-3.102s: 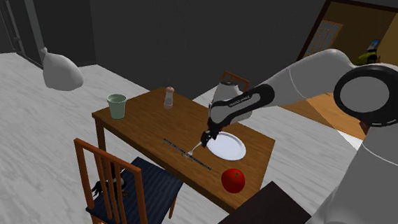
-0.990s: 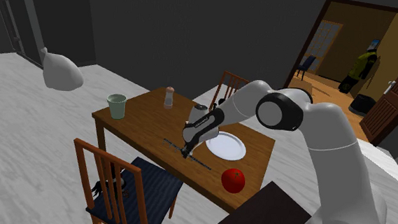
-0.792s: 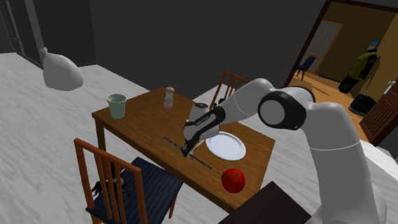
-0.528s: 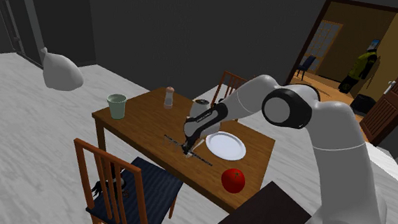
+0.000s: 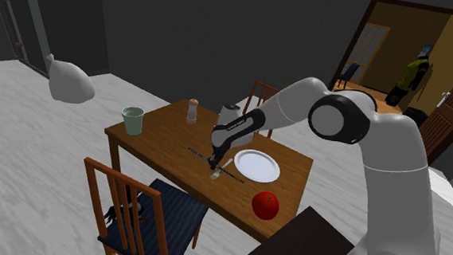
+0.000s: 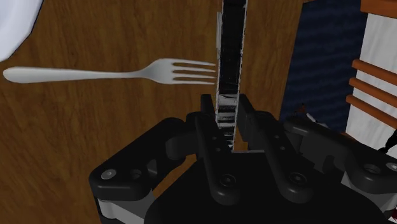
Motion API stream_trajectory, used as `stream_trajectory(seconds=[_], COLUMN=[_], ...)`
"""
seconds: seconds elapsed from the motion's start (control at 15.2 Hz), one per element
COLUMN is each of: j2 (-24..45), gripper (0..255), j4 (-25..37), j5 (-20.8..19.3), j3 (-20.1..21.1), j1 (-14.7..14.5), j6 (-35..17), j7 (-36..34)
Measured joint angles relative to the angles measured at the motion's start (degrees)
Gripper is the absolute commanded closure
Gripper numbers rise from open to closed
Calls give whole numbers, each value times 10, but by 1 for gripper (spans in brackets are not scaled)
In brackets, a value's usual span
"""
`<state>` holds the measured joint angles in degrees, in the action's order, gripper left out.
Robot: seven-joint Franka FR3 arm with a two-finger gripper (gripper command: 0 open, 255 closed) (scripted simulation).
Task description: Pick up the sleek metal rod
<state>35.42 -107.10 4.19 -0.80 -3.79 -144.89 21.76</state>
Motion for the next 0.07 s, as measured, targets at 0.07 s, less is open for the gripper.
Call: stream_trajectory(seconds=[0.07], j2=[-3], gripper=[255], j4=[1], j5=[0], j3=[0], j1=[0], j6=[3], j7=[0])
